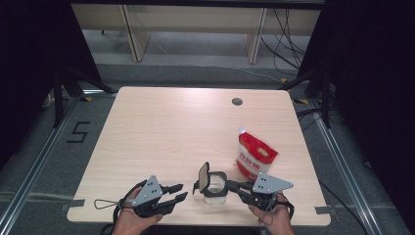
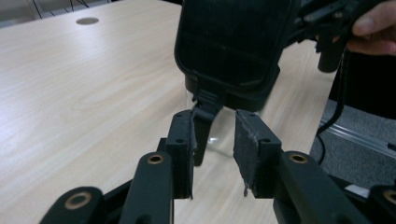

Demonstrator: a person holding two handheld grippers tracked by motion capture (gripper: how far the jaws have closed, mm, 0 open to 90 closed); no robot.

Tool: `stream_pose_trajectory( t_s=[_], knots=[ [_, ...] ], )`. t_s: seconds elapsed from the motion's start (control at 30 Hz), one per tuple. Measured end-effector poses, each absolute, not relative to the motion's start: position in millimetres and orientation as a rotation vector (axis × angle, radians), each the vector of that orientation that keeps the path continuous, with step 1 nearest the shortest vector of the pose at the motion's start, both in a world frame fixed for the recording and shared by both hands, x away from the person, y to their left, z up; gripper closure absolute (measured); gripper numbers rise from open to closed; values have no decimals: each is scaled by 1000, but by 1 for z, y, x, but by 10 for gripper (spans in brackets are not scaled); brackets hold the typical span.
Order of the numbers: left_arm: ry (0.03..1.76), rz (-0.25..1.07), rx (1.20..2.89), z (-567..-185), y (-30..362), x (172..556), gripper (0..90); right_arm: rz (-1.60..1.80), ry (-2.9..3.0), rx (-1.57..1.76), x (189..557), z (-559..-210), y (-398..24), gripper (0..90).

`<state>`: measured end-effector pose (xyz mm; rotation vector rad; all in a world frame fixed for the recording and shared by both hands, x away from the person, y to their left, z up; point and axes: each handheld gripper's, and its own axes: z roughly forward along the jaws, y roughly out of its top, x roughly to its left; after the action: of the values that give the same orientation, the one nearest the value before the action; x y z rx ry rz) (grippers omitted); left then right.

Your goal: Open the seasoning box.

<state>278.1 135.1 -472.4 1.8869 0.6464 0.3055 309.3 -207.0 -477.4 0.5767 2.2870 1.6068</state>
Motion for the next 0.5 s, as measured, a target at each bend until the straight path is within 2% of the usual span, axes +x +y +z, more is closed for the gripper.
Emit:
stream_pose_trajectory(
  t_s=[0.1, 0.27, 0.5],
  knots=[
    [668, 299, 1905, -475, 139, 274, 645, 1606, 2274, 630, 306, -475, -211, 805],
    [664, 301, 1934, -480, 146, 270, 557, 1583, 2221, 691, 300, -470, -223, 695],
    [719, 294, 1952, -482, 148, 268, 460, 1568, 2176, 765, 290, -470, -240, 616]
  ],
)
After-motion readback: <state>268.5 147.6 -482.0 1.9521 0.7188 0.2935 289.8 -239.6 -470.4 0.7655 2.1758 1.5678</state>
